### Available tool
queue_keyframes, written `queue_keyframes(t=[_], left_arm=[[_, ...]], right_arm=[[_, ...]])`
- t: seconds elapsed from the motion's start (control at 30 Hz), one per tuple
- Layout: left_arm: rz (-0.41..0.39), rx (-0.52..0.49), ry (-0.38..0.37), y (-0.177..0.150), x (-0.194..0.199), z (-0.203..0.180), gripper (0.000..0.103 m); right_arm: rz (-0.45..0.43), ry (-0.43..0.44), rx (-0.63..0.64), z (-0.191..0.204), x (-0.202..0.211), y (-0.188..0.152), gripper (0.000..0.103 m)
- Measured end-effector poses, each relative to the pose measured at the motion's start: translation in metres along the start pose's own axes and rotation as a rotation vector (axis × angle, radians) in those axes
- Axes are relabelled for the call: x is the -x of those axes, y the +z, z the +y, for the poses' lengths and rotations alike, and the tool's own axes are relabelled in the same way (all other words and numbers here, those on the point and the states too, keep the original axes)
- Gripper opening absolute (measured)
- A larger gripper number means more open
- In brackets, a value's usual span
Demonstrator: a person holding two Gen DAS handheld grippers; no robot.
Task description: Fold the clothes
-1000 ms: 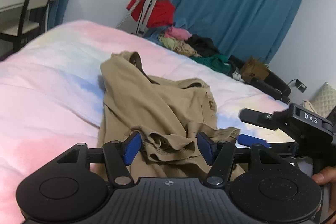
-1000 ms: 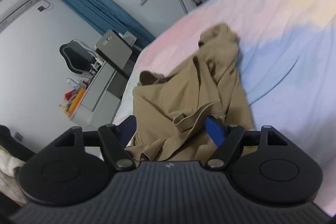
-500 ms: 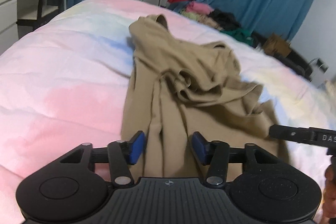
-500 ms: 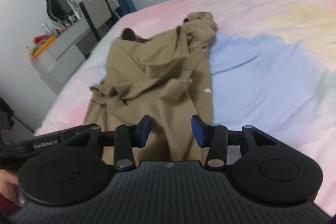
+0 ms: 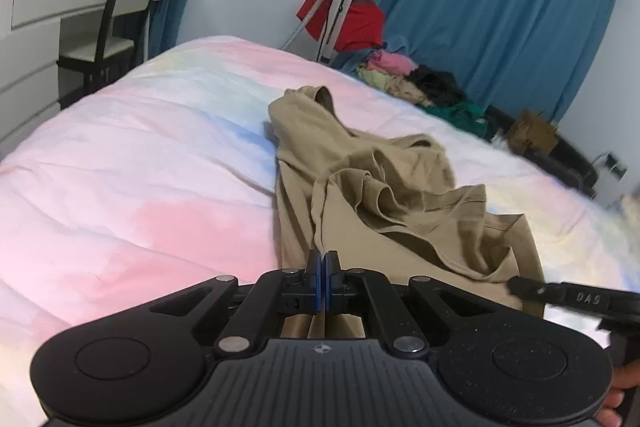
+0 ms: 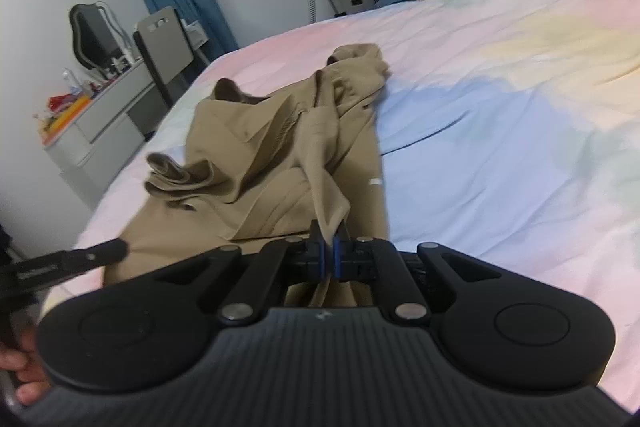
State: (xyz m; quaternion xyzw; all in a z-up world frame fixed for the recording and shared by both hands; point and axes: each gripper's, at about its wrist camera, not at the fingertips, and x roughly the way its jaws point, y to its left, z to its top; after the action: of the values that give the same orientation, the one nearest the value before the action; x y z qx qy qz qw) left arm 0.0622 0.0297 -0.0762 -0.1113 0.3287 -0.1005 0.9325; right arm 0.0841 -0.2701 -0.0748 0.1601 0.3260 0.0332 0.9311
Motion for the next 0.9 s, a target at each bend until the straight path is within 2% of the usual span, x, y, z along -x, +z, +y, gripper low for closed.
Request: queue_keyframes(t=[0.1, 0.23, 0.33, 0.37, 0.4, 0.47, 0.5, 0.53, 0.6, 0.7, 0.8, 0.9], left_arm=[[0.037, -0.017, 0.048, -0.005, -0.017, -0.001, 0.002], [0.059, -0.005, 0.059, -0.007, -0.027, 0.002, 0.006], [0.059, 0.021, 0.066, -0.006, -0.018, 0.004, 0.018], [0.060, 0.035, 0.065, -0.006, -0.013, 0.006, 0.027], [0.065, 0.055, 0.058, -0.005, -0.007, 0.007, 0.041], [0.073, 0.108, 0.030, -0.006, 0.008, 0.009, 0.057], [0.077, 0.133, 0.013, -0.006, 0.016, 0.008, 0.058], [0.081, 0.158, -0.021, -0.009, 0.024, 0.007, 0.059], [0.086, 0.216, -0.077, -0.016, 0.038, 0.004, 0.066], [0.100, 0.325, -0.145, -0.030, 0.052, 0.002, 0.068], [0.166, 0.480, -0.208, -0.050, 0.048, 0.008, 0.069], [0.287, 0.626, -0.264, -0.067, 0.026, 0.017, 0.069]], right_arm=[[0.020, -0.068, 0.007, -0.005, -0.010, -0.004, 0.007], [0.065, -0.037, -0.072, -0.019, -0.018, -0.003, 0.009], [0.072, 0.000, -0.125, -0.021, -0.013, 0.000, 0.010], [0.074, 0.008, -0.143, -0.021, -0.010, 0.001, 0.010], [0.074, 0.012, -0.153, -0.021, -0.007, 0.002, 0.014], [0.062, 0.018, -0.160, -0.018, 0.002, 0.003, 0.039], [0.051, 0.031, -0.160, -0.015, 0.008, 0.002, 0.067], [0.037, 0.046, -0.161, -0.013, 0.014, 0.001, 0.082], [0.015, 0.065, -0.164, -0.010, 0.026, 0.001, 0.083], [-0.003, 0.076, -0.169, -0.004, 0.041, 0.000, 0.083], [-0.012, 0.086, -0.207, -0.002, 0.051, -0.002, 0.083], [-0.006, 0.118, -0.293, -0.007, 0.057, -0.005, 0.083]])
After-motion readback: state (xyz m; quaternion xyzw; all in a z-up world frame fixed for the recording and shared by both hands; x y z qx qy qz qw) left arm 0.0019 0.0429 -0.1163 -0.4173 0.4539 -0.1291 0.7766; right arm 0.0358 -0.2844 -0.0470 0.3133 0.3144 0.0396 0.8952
